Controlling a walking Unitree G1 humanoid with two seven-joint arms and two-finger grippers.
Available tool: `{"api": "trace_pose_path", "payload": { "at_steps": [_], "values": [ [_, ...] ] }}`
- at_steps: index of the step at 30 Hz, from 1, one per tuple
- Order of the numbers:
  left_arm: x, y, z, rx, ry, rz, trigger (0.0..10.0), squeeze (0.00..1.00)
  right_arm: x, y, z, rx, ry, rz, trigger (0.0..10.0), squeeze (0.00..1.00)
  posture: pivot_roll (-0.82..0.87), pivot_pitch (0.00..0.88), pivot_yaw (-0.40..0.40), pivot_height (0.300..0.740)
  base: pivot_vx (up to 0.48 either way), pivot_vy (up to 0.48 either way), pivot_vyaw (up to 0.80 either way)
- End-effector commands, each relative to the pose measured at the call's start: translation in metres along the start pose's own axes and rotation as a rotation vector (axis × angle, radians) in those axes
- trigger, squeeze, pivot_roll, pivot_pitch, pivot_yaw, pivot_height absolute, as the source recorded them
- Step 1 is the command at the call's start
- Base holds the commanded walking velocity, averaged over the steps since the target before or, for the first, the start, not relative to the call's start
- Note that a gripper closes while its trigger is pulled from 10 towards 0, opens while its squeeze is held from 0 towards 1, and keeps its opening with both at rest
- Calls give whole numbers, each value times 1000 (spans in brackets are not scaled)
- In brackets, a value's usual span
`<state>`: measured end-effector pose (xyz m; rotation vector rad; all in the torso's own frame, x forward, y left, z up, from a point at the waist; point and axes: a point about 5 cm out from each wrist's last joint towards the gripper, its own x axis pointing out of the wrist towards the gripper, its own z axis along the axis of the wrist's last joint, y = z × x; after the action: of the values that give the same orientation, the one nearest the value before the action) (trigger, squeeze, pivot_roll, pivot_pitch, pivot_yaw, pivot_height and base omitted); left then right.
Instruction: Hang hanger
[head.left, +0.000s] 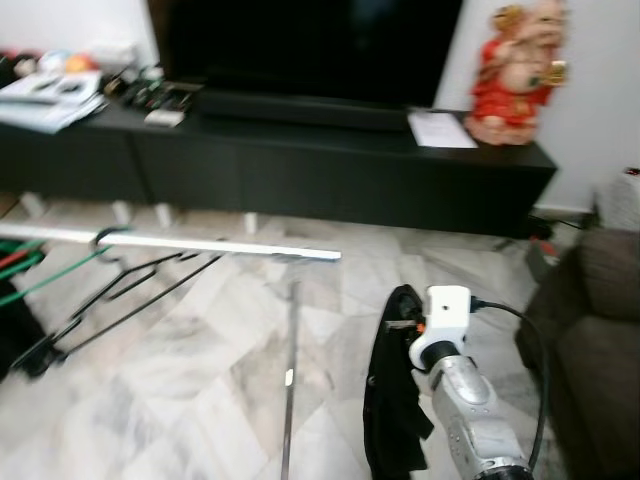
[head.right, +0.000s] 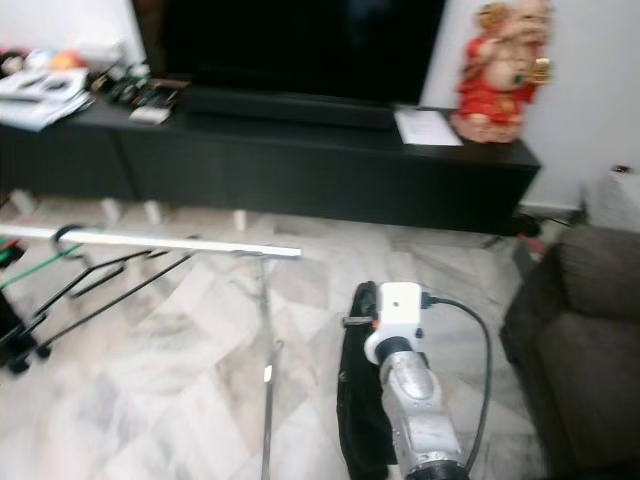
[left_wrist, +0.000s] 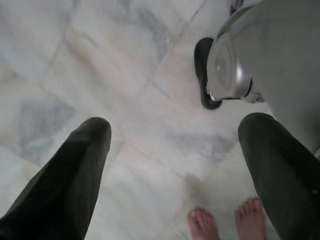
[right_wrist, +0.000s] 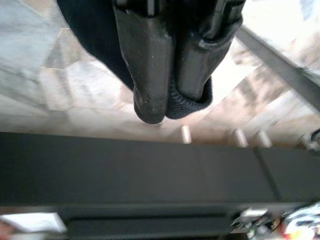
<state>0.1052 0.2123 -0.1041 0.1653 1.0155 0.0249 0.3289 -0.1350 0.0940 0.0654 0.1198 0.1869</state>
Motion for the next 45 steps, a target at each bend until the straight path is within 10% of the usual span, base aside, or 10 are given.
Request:
{"api": "trace_pose_path", "payload": {
  "at_steps": [1,16,45],
  "values": [
    [-1,-8,-7,10,29,-29,10000,0,1,1,4,-6,-24,4,10000,0,-39,106,-44,740,0,0,800],
    [-2,-8,-8,-18,32,-26,10000,0,1,0,-3,65,-11,-35,10000,0,-41,120,-42,740,0,0,200],
    [-1,-8,-7,-8,36,-22,10000,0,2,1,-5,57,-7,-42,10000,0,-29,110,-44,740,0,472,0]
  ]
}}
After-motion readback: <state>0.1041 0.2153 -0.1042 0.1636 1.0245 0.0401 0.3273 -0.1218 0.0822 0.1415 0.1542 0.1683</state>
